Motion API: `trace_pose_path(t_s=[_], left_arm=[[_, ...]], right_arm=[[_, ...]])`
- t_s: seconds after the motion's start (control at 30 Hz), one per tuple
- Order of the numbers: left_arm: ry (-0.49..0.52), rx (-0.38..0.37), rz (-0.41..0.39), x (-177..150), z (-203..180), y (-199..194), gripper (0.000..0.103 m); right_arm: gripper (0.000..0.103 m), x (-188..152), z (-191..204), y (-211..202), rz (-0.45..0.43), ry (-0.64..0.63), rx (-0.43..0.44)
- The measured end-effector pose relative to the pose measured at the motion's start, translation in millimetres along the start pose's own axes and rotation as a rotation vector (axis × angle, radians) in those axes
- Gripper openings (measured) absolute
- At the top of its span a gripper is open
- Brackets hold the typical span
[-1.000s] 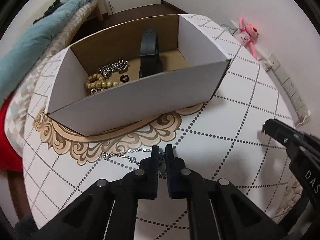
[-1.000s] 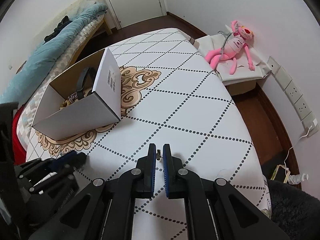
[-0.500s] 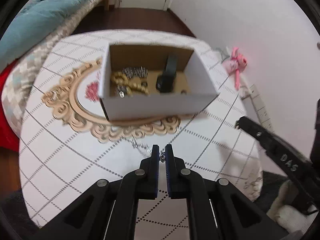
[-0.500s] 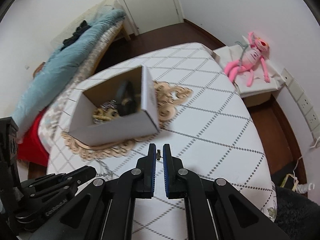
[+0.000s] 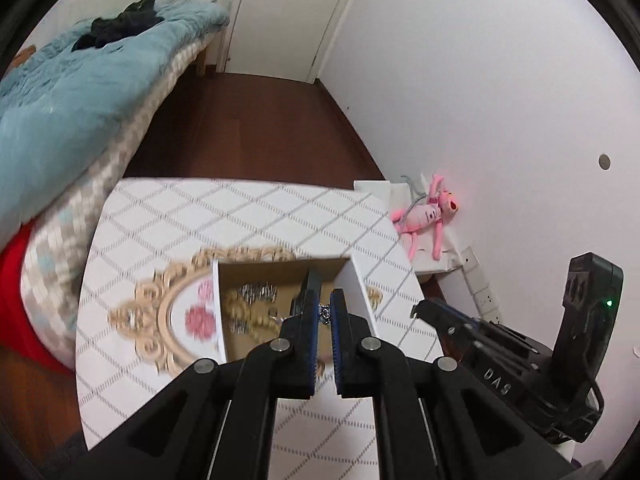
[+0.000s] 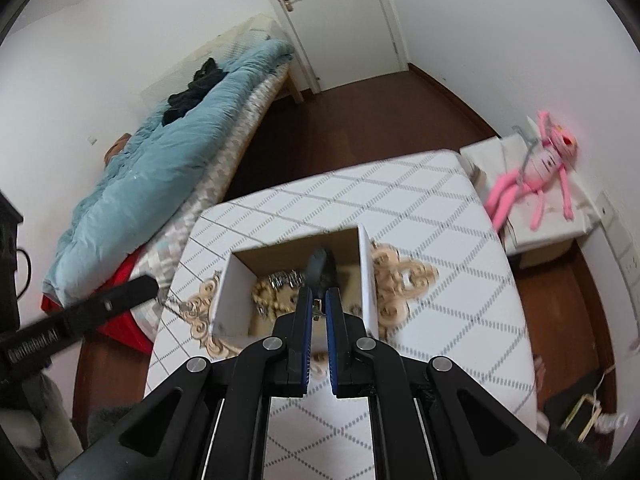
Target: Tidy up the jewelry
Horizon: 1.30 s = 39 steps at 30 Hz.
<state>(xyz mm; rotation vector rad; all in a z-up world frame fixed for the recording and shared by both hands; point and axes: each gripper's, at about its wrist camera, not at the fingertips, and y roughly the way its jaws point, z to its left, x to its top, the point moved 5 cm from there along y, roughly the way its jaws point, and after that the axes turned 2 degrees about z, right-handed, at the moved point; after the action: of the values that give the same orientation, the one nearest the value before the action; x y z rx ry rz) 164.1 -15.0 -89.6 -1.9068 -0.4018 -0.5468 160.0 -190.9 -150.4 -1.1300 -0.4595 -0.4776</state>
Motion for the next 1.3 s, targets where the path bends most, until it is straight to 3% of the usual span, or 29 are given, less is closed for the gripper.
trace_pose_path(t_s=[0.2, 0.37, 0.47, 0.53, 0.67, 0.7, 0.77, 0.8, 0.83, 0.93, 1.0, 1.07, 1.17, 1.3], left_arm=[[0.039, 0.027, 0.046, 32.2, 3.5, 33.3, 0.004], [0.045, 0.042, 0.125, 36.3, 9.0, 65.2, 0.004], [0.017, 0.109, 0.203, 32.6, 18.7, 83.4, 0.009], [0.014, 0.197, 0.238, 29.7, 30.0, 92.9, 0.009], [0.005, 0.286, 0.247, 24.2, 49.2, 98.5, 0.01], [0.002, 0.301, 0.244, 23.4, 52.9, 98.1, 0.016], [0.0, 0.334, 0.234, 21.8, 59.1, 95.1, 0.042], [-0.006, 0.345, 0.217, 19.8, 62.6, 91.9, 0.063], [-0.009, 0.353, 0.204, 18.2, 64.2, 89.2, 0.071], [-0.011, 0.378, 0.182, 12.0, 67.2, 84.9, 0.072], [-0.009, 0.391, 0.171, 6.3, 69.2, 83.5, 0.081], [-0.007, 0.402, 0.167, -1.2, 70.9, 83.5, 0.09], [-0.017, 0.418, 0.178, -13.8, 74.3, 85.8, 0.1], [-0.035, 0.437, 0.206, -31.1, 77.5, 87.8, 0.103]], right_arm=[[0.007, 31.6, 3.0, 32.5, 0.08, -0.024, 0.018], [0.007, 42.1, -1.7, 72.4, 0.182, -0.039, 0.007], [0.007, 44.1, -1.4, 91.9, 0.247, -0.069, -0.014], [0.008, 43.7, -3.1, 103.2, 0.292, -0.067, -0.027], [0.014, 46.2, -5.6, 112.4, 0.32, -0.093, -0.087], [0.017, 47.4, -6.6, 111.9, 0.316, -0.093, -0.097], [0.033, 49.1, -8.6, 110.3, 0.306, -0.094, -0.116], [0.035, 48.7, -9.7, 109.7, 0.305, -0.089, -0.113], [0.035, 48.8, -10.9, 109.4, 0.302, -0.088, -0.124], [0.036, 46.9, -14.2, 104.9, 0.284, -0.096, -0.16], [0.045, 44.4, -14.4, 102.9, 0.275, -0.109, -0.187], [0.066, 38.6, -14.9, 99.5, 0.265, -0.128, -0.227], [0.085, 27.2, -15.4, 95.6, 0.263, -0.151, -0.268], [0.102, 10.3, -17.9, 93.4, 0.275, -0.164, -0.306]])
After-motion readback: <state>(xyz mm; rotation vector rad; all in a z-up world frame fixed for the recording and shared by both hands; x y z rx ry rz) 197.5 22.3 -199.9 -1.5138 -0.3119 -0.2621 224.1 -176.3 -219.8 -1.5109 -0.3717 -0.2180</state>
